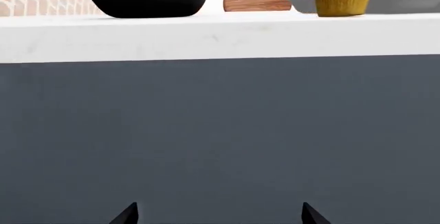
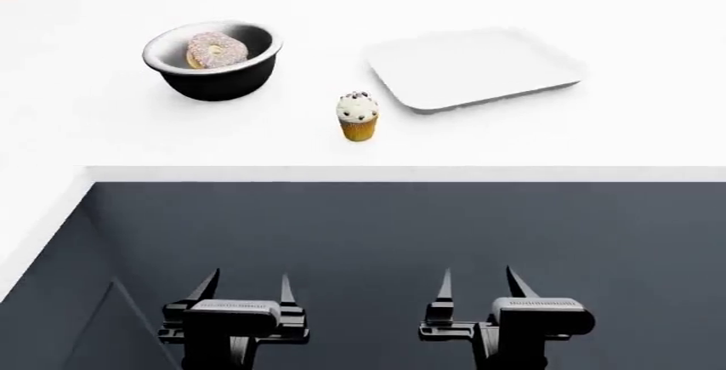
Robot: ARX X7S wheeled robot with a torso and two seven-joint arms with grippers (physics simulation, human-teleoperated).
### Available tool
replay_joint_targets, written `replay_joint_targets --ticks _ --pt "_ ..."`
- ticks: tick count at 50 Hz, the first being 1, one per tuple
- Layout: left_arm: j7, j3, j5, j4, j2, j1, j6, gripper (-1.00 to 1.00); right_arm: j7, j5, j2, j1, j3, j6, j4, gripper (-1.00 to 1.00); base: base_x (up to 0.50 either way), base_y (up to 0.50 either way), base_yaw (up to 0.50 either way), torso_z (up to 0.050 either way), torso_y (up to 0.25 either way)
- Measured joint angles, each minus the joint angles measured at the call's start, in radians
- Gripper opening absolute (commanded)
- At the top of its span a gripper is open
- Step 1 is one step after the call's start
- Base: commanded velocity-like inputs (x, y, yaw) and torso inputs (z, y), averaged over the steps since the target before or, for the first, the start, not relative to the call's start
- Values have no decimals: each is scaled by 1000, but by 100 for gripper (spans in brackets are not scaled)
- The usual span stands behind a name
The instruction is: Pick up the bowl with donut and place it on the tray. Pick up the cupcake and place it on the tray.
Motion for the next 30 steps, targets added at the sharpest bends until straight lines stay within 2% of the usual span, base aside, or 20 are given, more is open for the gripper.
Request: replay_joint_targets --ticks 15,22,30 --pt "-14 14 -15 1 -13 -1 2 100 17 11 12 3 -17 -3 3 100 0 438 0 0 0" --pt "-20 20 -20 1 -20 -2 3 100 24 18 16 5 -23 -3 4 100 0 25 0 3 0" --pt "-27 28 -24 0 -24 -3 4 100 32 26 22 6 -29 -5 5 100 0 0 0 44 0"
